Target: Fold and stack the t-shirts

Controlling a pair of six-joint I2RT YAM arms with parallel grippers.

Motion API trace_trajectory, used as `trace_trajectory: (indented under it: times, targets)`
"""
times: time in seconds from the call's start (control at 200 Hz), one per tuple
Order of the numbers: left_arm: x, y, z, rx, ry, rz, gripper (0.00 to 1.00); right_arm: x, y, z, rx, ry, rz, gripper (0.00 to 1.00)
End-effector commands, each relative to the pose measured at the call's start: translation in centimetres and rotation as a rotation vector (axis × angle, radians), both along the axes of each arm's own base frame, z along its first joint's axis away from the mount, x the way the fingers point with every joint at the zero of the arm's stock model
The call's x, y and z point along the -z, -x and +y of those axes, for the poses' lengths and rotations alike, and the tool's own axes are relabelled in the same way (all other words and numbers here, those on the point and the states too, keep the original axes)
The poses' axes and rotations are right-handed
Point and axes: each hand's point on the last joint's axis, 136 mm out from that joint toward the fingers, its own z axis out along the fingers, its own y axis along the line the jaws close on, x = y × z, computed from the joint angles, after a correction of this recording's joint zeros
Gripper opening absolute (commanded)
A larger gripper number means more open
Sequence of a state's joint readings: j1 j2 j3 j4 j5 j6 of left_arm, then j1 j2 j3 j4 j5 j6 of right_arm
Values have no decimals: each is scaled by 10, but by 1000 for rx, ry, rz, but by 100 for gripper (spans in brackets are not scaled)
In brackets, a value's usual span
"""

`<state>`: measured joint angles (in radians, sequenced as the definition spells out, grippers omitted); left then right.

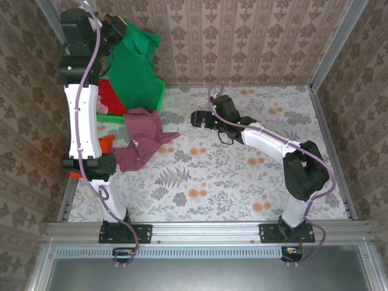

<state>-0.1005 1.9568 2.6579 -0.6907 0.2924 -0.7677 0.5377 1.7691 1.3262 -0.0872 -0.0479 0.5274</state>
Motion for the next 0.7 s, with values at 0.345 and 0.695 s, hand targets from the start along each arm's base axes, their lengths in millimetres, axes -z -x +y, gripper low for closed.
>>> trace_trajectory:
  times: [0.345,0.695]
  targets:
    - [20,36,-58,107,-95,57,0,-25,33,49,-350,-62,-87,100]
    - [90,-26,60,-170,-158,239,0,-16,49,58,-343,-38,-43,100]
